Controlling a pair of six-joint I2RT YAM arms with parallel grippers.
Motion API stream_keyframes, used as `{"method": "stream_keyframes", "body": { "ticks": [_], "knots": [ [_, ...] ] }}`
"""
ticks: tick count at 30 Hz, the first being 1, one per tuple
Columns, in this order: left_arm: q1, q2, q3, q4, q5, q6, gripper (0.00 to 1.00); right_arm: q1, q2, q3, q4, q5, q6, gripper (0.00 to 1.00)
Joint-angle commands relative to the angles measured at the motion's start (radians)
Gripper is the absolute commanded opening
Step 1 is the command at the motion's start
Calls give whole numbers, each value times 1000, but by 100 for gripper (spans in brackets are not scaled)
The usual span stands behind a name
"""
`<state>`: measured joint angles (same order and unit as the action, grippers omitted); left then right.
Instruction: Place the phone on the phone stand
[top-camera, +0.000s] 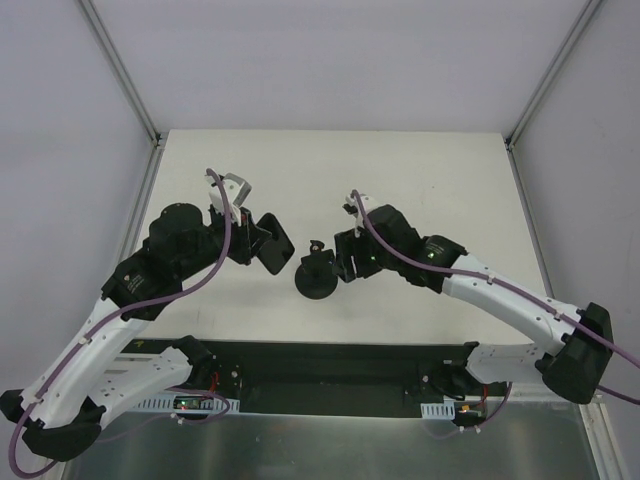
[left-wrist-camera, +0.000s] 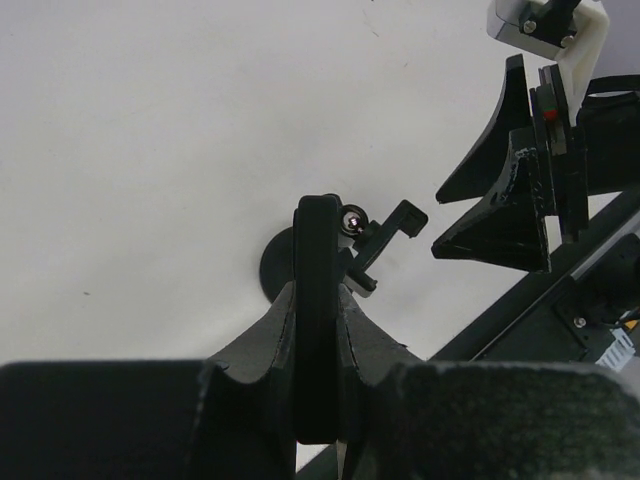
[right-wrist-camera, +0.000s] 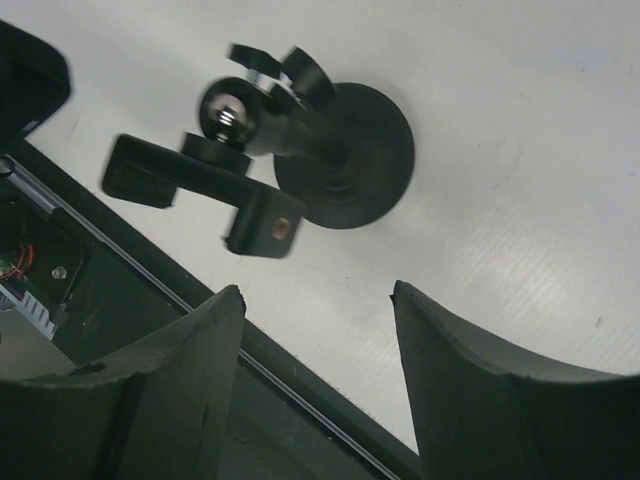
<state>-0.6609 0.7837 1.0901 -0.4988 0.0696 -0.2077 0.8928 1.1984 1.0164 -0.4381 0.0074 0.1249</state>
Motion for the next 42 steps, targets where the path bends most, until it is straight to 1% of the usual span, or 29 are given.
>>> {"method": "stream_keyframes", "body": {
  "ticks": [1, 2, 5, 6, 10, 12, 19, 22, 28, 32, 34, 36, 37, 38, 39, 41, 42],
  "knots": [
    [0, -3, 56, 66, -17, 114, 0, 61, 76, 138, -11, 46, -62, 63],
    [0, -1, 59, 68, -17, 128, 0, 69, 93, 175, -39, 64, -61, 63],
    [-2, -3, 67, 65, -36, 130, 0, 98, 162, 267, -127, 158, -54, 57],
    [0, -1, 71, 65, -42, 125, 0, 109, 183, 281, -142, 173, -45, 52],
    [0, 5, 108, 52, -24, 114, 0, 121, 207, 304, -183, 218, -21, 46],
    [0, 5, 114, 51, -11, 113, 0, 126, 213, 304, -198, 220, -18, 42],
    [0, -4, 93, 43, 44, 106, 0, 143, 225, 320, -200, 232, -33, 40],
    [0, -20, 70, 43, 64, 126, 0, 144, 237, 330, -200, 233, -34, 35],
    [0, -49, 39, 43, 105, 154, 0, 149, 257, 337, -186, 243, -36, 33],
    [0, -58, 31, 43, 148, 166, 0, 149, 273, 347, -188, 252, -44, 29],
    [0, -58, 31, 43, 165, 172, 0, 152, 268, 344, -177, 255, -44, 25],
    [0, -54, 28, 45, 188, 172, 0, 150, 259, 332, -168, 259, -48, 17],
    [0, -54, 28, 43, 196, 172, 0, 152, 254, 330, -163, 263, -51, 13],
    [0, -51, 28, 45, 205, 174, 0, 150, 245, 326, -163, 266, -53, 4],
    [0, -44, 28, 45, 223, 172, 0, 150, 241, 320, -163, 272, -53, 1],
    [0, -40, 25, 54, 245, 165, 0, 152, 213, 292, -160, 281, -59, 1],
    [0, -34, 16, 65, 280, 162, 0, 150, 201, 283, -159, 279, -64, 1]
  ]
}}
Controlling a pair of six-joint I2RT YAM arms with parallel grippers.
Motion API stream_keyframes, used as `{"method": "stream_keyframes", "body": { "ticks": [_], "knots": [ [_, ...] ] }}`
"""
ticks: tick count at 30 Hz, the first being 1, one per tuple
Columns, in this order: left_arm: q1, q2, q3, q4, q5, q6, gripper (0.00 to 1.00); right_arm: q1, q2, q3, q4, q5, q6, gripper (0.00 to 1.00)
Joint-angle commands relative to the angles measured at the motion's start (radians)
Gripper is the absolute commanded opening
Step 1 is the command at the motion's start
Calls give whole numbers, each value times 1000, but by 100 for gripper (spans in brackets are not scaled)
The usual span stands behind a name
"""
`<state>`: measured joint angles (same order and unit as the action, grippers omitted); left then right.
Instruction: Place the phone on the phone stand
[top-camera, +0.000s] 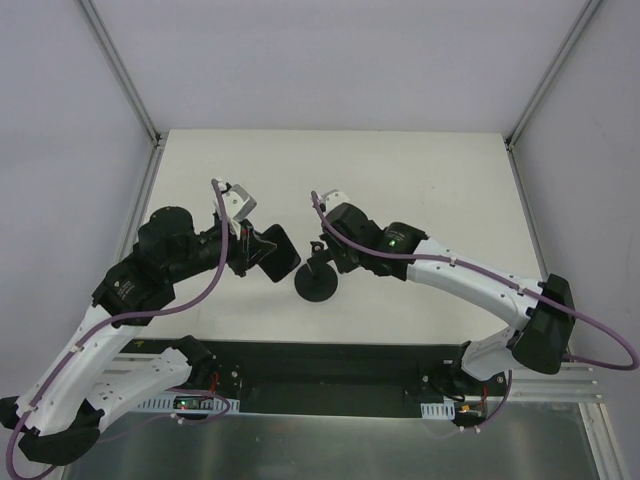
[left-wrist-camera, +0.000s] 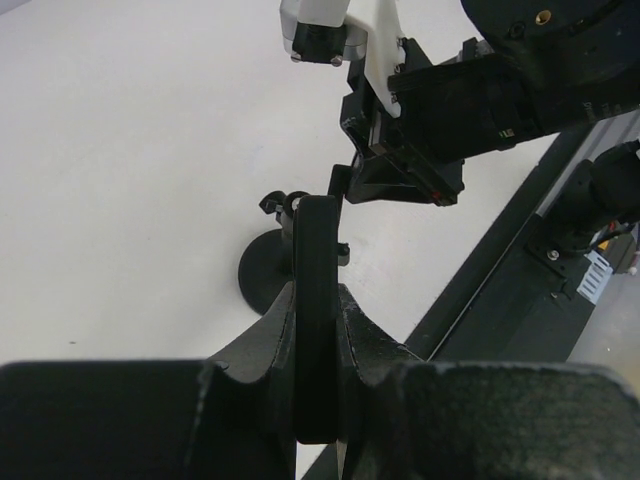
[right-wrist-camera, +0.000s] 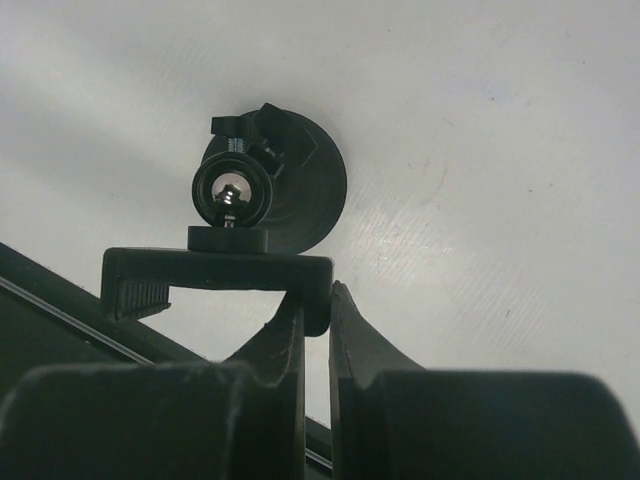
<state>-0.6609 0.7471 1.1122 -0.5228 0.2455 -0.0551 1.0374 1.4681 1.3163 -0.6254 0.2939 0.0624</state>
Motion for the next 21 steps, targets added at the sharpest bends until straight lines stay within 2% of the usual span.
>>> {"method": "stream_keyframes", "body": {
  "ticks": [1, 7, 14, 21],
  "knots": [
    [0, 6, -12, 102, 130, 3, 0, 6, -80, -41, 35, -12, -16, 1],
    [0, 23, -81, 311, 343, -64, 0, 0, -184, -126, 91, -42, -81, 1],
    [0, 58, -106, 425, 448, -71, 0, -57, -233, -170, 111, -75, -69, 1],
    [0, 52, -163, 520, 241, -196, 0, -60, -298, -252, 122, -47, -65, 1]
  ]
}}
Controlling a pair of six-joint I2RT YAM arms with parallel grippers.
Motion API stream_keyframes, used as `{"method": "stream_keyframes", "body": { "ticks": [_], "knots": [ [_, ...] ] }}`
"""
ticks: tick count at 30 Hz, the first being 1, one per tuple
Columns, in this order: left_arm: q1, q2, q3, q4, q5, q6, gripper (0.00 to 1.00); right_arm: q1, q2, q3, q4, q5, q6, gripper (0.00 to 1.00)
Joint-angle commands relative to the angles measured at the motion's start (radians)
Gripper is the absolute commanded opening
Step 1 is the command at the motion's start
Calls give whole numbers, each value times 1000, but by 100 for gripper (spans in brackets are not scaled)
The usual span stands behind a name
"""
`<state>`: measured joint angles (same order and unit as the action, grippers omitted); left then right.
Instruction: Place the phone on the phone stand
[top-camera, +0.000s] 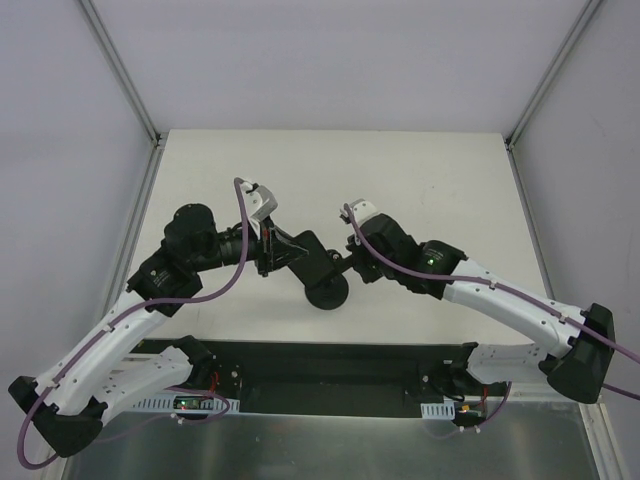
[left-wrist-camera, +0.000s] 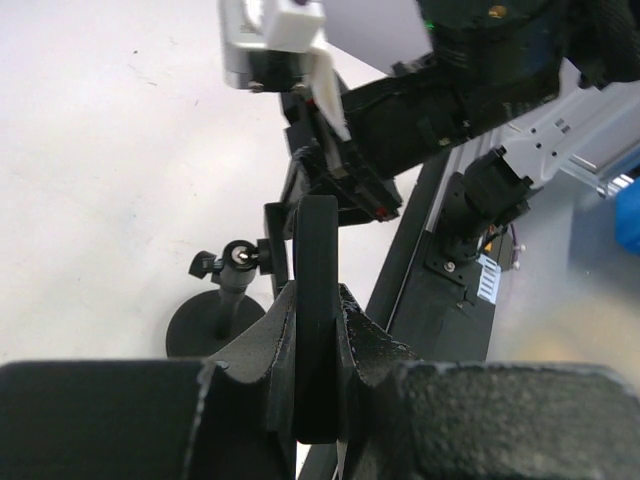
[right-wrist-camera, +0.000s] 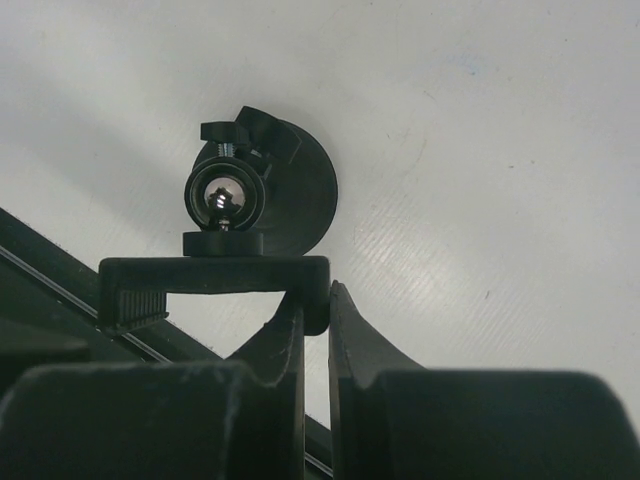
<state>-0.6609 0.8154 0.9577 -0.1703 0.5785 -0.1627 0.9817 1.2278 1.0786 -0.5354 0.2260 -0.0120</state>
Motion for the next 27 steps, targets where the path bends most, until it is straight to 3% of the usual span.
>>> {"method": "stream_keyframes", "body": {
  "ticks": [1, 4, 10, 15, 22, 27],
  "knots": [
    [0, -15, -11, 167, -104, -96, 0, -8, -62, -16, 23, 21, 38, 1],
    [0, -9, -7, 167, -126, -109, 0, -9, -64, -8, 9, 19, 58, 1],
    [0, 7, 13, 213, -3, -21, 0, -27, -62, -3, -3, -26, 83, 1],
    [0, -2, -23, 301, -72, -38, 0, -46, -80, -28, 9, -59, 83, 1],
    [1, 42, 12, 255, -183, -86, 0, -101, -158, -101, 34, -97, 75, 1],
    [3, 137, 71, 241, 4, -77, 0, -153, -198, -144, 52, -160, 78, 1]
  ]
}}
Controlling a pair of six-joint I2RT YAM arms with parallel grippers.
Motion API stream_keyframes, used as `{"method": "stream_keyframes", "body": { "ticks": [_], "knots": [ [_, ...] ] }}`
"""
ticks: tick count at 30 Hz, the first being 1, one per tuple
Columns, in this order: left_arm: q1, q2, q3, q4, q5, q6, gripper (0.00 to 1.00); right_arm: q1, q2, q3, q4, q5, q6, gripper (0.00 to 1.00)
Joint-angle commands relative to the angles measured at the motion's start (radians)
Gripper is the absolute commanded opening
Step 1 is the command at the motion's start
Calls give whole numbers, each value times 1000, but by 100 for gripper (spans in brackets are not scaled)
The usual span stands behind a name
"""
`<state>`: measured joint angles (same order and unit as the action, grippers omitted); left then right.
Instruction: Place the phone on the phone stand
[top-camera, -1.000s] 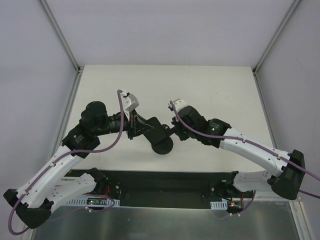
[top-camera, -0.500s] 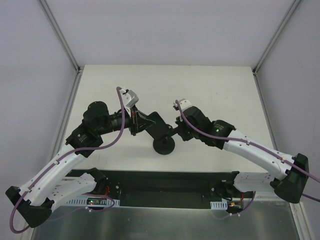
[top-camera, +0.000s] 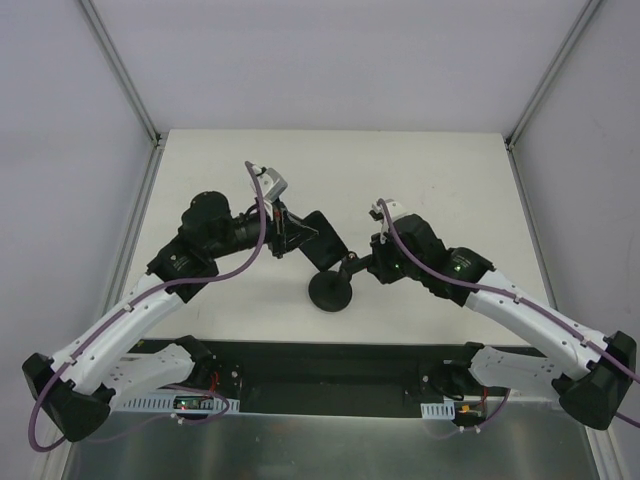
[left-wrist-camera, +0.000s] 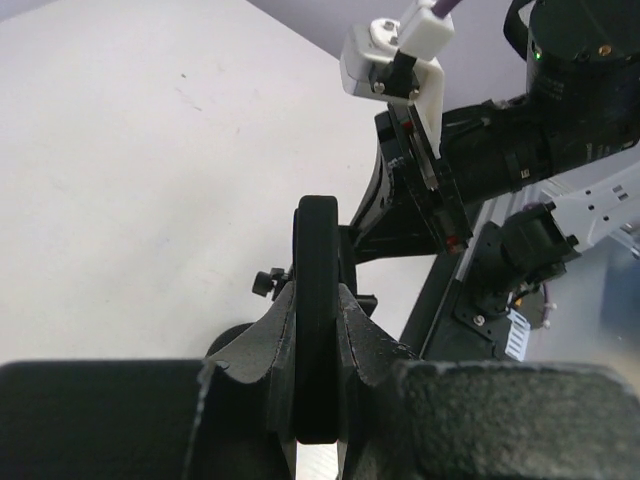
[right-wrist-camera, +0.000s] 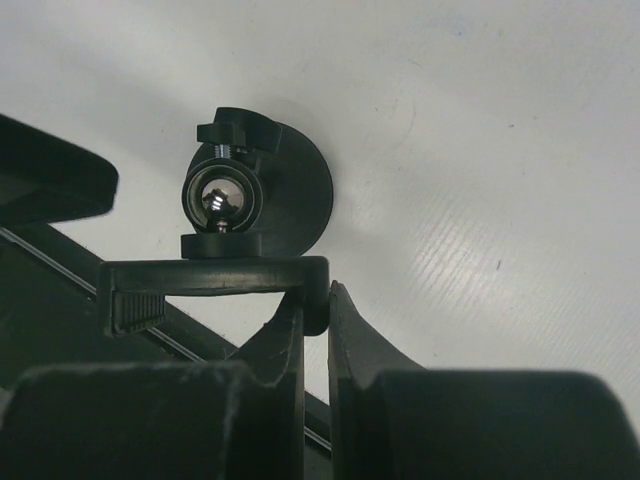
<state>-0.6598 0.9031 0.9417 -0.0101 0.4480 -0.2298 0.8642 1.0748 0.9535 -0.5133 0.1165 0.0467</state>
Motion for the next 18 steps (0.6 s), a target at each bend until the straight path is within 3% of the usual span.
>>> {"method": "stream_keyframes", "body": {
  "ticks": [1, 8, 14, 17, 18],
  "knots": [
    [2, 57, 89, 88, 170, 4, 0, -42, -58, -28, 33, -58, 18, 1],
    [3, 46, 109, 144, 386, 78, 0, -77, -39, 4, 44, -149, -7, 1],
    [5, 68, 157, 122, 409, 125, 0, -93, -9, 33, 42, -189, -21, 1],
    [3, 112, 201, 124, 500, 129, 0, -91, 13, 63, 35, -219, -30, 1],
    [3, 126, 215, 122, 593, 138, 0, -93, 17, 71, 32, -239, -34, 1]
  ]
}}
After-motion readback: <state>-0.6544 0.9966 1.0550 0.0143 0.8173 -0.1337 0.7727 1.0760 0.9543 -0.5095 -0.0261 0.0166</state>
